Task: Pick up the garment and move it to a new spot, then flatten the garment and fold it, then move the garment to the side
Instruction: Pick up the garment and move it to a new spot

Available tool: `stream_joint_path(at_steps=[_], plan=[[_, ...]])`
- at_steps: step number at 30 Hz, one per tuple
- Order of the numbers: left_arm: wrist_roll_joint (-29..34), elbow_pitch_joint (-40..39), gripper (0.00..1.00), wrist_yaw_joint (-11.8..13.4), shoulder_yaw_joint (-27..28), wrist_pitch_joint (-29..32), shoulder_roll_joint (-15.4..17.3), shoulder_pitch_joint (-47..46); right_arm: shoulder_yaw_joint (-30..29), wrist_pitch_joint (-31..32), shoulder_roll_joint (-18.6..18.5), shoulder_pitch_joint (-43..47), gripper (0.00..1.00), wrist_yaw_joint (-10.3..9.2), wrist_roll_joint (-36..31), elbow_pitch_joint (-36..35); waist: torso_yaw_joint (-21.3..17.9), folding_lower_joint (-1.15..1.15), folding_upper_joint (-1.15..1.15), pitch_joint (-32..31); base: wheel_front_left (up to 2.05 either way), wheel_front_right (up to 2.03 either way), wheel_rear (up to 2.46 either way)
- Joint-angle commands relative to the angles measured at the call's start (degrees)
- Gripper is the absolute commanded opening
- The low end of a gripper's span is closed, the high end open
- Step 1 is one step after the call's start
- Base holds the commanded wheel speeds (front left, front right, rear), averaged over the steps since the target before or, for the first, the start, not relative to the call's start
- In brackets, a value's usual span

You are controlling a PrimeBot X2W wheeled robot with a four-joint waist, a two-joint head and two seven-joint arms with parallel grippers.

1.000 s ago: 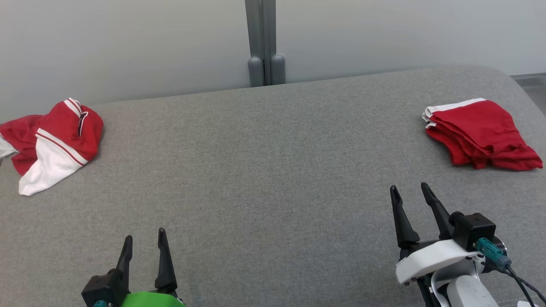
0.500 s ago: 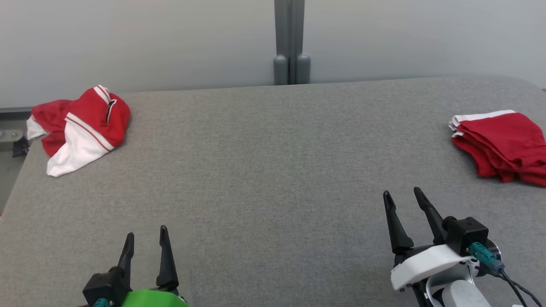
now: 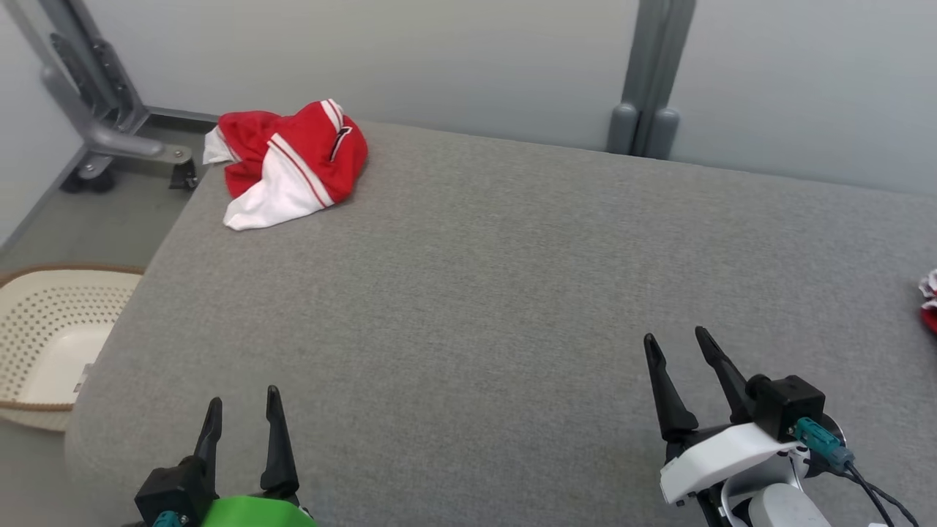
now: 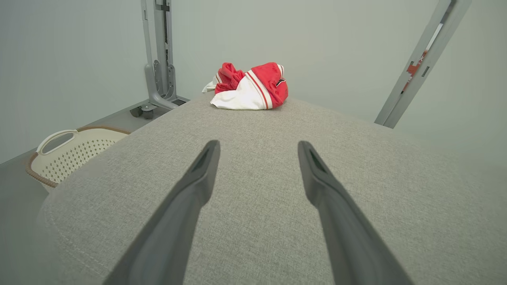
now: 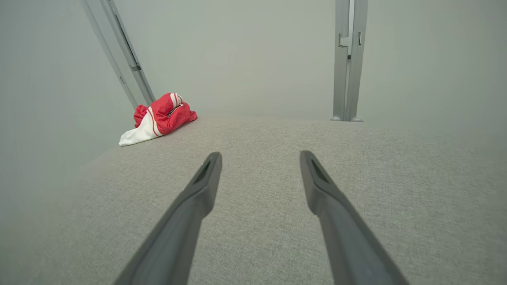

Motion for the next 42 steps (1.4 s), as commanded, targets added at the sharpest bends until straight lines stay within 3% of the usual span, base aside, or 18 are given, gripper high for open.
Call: stream_joint_path(at_steps=[1, 11, 21, 25, 33, 42], plan=[[0.2, 0.1, 1.00, -0.3, 0.3, -0.2, 0.1, -0.3, 0.0, -0.1, -0.1, -0.3, 1.00, -0.09, 0.3, 0.2, 6.1, 0.00, 0.00, -0.2, 0.00, 0.00, 0.00], [0.9, -0.2, 1.00, -0.7, 0.8, -0.2, 0.3, 0.6, 1.1, -0.1, -0.1, -0.4, 1.00, -0.09, 0.8, 0.8, 11.3, 0.00, 0.00, -0.9, 0.00, 0.00, 0.00], [0.7, -0.9, 1.00, -1.0, 1.5, -0.2, 0.3, 1.5, 1.5, -0.2, -0.1, 0.2, 1.00, -0.09, 0.6, 0.2, 11.5, 0.00, 0.00, -0.4, 0.00, 0.00, 0.00], [0.7, -1.6, 1.00, -1.0, 2.7, -0.2, 1.8, -0.3, 1.0, -0.2, -0.1, -0.6, 1.00, -0.09, -0.5, -0.4, 10.2, 0.00, 0.00, 1.3, 0.00, 0.00, 0.00], [3.0, -6.1, 1.00, -2.0, 4.6, 2.5, 9.3, -12.9, -2.1, 2.4, -0.2, -4.6, 1.00, -0.10, -5.5, -5.3, 4.8, 0.00, 0.00, 9.8, 0.00, 0.00, 0.00], [2.7, 0.7, 1.00, -7.8, 4.0, 12.8, 20.6, -38.2, -4.5, 7.7, -0.2, -8.1, 1.00, -0.10, -11.9, -18.3, -3.5, 0.00, 0.00, 22.2, 0.00, 0.00, 0.00]])
